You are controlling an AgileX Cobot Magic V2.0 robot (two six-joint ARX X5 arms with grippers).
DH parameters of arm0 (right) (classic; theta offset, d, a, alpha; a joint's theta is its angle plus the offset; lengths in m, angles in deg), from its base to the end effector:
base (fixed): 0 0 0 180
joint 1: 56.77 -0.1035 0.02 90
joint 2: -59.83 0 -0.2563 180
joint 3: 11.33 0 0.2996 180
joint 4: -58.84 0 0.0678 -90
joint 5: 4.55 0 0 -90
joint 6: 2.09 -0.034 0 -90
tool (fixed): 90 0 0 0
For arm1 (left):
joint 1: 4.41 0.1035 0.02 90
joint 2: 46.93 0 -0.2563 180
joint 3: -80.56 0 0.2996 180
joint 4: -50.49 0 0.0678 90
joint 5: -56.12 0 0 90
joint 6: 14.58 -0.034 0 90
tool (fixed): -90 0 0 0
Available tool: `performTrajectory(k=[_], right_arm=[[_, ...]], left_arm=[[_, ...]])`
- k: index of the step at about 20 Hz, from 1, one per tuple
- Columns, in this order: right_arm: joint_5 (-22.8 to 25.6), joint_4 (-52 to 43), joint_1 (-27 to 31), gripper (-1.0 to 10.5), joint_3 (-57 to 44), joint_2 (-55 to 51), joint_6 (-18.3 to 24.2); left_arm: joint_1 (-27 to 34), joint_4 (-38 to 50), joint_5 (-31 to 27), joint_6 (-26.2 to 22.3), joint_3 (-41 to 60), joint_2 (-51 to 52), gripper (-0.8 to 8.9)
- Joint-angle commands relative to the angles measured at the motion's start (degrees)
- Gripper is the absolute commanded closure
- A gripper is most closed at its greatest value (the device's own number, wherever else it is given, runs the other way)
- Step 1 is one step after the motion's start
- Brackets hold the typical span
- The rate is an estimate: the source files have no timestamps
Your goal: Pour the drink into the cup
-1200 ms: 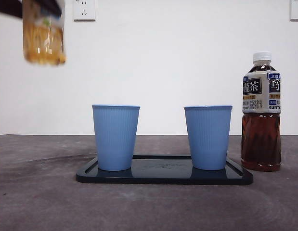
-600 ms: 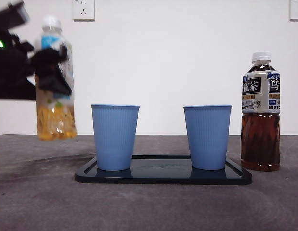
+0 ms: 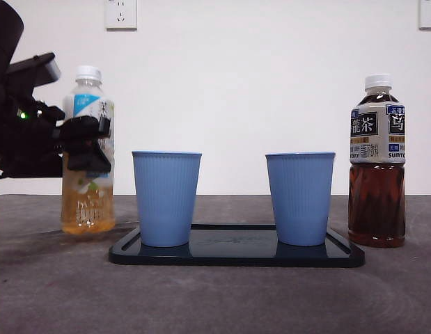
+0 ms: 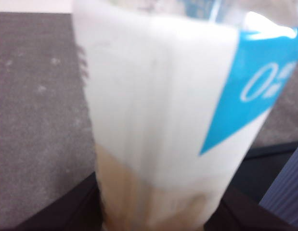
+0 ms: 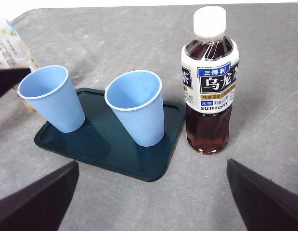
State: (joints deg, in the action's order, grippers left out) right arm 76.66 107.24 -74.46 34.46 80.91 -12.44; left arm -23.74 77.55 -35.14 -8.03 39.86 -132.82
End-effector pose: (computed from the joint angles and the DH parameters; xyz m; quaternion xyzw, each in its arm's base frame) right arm 0.1374 0.0493 0.2802 0.0701 0.2240 0.2048 0.9502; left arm 0.2923 -0.1017 0.1149 -0.0276 0.1636 -0.1460 0.9753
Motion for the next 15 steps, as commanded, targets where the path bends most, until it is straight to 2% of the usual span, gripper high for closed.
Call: performTrajectory(k=[1, 6, 9, 14, 15], right_arm=[[0.2, -0.33, -0.31, 4.6, 0.59, 0.02, -0.13], [-0.04, -0.31, -0.31, 4.6, 0.59, 0.02, -0.13], [-0.07, -0.33, -0.31, 4.6, 0.59, 0.02, -0.11], [-0.17, -0.33, -0.31, 4.6, 0.59, 0.02, 0.22], [-0.15, -0.33, -0.31, 4.6, 0.59, 0.02, 0.31]], left_arm=[[-0.11, 3.48, 0.09, -1.38, -0.81, -1.55, 6.31], [-0.07, 3.48, 0.07, -1.25, -0.83, -2.93, 6.1], [-0.09, 2.08, 0.07, -0.87, -0.83, -2.91, 4.26], [-0.09, -0.26, 0.09, 1.99, -0.83, -2.34, 3.92], [-0.09, -1.07, 0.07, 1.99, -0.83, -2.08, 3.49]])
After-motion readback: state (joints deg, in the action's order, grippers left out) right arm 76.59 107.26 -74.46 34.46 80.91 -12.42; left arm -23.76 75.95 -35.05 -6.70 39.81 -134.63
